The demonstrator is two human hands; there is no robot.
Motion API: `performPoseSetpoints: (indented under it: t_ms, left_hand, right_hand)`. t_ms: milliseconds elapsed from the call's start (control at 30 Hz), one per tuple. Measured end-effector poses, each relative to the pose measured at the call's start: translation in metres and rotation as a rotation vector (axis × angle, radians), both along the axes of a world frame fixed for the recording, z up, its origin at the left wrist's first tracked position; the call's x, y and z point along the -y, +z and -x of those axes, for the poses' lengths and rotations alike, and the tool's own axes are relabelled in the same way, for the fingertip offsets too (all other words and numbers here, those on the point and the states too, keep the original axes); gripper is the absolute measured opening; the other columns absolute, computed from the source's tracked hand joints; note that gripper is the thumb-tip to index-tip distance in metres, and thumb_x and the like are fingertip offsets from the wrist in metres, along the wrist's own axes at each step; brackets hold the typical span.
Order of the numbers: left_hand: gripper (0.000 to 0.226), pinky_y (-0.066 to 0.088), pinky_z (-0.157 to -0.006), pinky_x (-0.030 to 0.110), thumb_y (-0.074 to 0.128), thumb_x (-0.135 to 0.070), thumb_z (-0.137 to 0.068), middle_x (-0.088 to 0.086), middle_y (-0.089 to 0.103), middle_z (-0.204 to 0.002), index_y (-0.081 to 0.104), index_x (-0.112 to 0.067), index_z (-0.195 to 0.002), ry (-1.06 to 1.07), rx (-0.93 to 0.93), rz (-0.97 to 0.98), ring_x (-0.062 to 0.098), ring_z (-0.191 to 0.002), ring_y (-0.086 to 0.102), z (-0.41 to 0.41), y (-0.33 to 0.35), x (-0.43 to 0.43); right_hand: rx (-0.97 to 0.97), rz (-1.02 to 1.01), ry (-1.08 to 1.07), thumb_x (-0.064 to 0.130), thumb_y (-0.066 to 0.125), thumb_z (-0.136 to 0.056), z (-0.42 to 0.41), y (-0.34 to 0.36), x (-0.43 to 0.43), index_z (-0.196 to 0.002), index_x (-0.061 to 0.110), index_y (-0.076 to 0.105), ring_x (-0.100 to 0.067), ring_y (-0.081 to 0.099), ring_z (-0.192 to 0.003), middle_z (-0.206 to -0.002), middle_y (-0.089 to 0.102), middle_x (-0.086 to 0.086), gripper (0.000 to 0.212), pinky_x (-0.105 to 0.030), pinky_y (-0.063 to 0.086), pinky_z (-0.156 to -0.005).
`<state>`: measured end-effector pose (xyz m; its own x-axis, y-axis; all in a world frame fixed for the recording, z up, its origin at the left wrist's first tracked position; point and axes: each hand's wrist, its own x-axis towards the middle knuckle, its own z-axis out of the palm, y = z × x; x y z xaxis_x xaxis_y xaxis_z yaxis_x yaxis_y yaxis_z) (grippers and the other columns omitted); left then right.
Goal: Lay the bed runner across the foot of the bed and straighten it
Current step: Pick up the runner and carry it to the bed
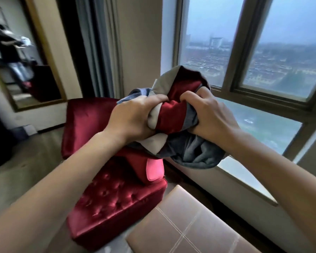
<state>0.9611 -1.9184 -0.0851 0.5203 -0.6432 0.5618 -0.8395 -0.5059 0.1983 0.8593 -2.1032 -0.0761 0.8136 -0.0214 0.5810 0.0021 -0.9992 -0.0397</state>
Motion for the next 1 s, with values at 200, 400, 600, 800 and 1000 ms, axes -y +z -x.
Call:
performPoseSetpoints:
  t_ms: [200,400,600,800,1000]
  left_hand:
    - [0.066,0.052,-0.078,0.037,0.076,-0.042,-0.066,-0.006,0.063,-0.118,0.05,-0.042,-0.127,0.225,0.051,-0.009,0.02,-0.104,0.062,0.001,0.022,-0.104]
    - [0.063,0.053,-0.076,0.039,0.075,-0.039,-0.068,-0.007,0.064,-0.115,0.049,-0.044,-0.125,0.471,0.07,-0.036,0.021,-0.1,0.063,0.021,0.042,-0.213]
    - [0.066,0.052,-0.079,0.038,0.074,-0.026,-0.07,0.0,0.064,-0.116,0.05,-0.039,-0.129,0.671,0.075,-0.013,0.025,-0.102,0.062,0.054,0.05,-0.303]
    - [0.065,0.037,-0.08,0.02,0.071,-0.028,-0.075,-0.003,0.059,-0.123,0.046,-0.036,-0.134,0.847,0.04,-0.037,0.019,-0.107,0.057,0.085,0.058,-0.397]
    - [0.063,0.042,-0.084,0.029,0.069,-0.026,-0.078,-0.001,0.058,-0.123,0.044,-0.033,-0.136,0.997,0.027,-0.068,0.021,-0.108,0.056,0.122,0.07,-0.496]
  right_hand:
    - [0.028,-0.009,0.215,0.029,0.071,-0.069,-0.047,0.018,-0.088,-0.12,0.031,0.048,-0.032,0.054,-0.077,-0.105,0.046,-0.007,0.056,-0.038,0.049,-0.059]
    - [0.081,-0.028,0.454,0.033,0.072,-0.068,-0.076,0.031,-0.189,-0.121,0.032,0.049,-0.026,0.051,-0.075,-0.106,0.048,-0.004,0.057,-0.03,0.042,-0.057]
    - [0.091,-0.032,0.662,0.036,0.073,-0.069,-0.086,0.041,-0.283,-0.121,0.031,0.049,-0.023,0.047,-0.076,-0.104,0.047,-0.003,0.057,-0.03,0.04,-0.057]
    - [0.1,-0.024,0.838,0.034,0.073,-0.068,-0.086,0.051,-0.387,-0.12,0.031,0.049,-0.029,0.054,-0.083,-0.104,0.046,-0.003,0.058,-0.032,0.043,-0.059]
    - [0.11,-0.028,0.981,0.032,0.073,-0.068,-0.074,0.06,-0.499,-0.122,0.027,0.049,-0.032,0.055,-0.088,-0.106,0.047,-0.006,0.059,-0.037,0.049,-0.061]
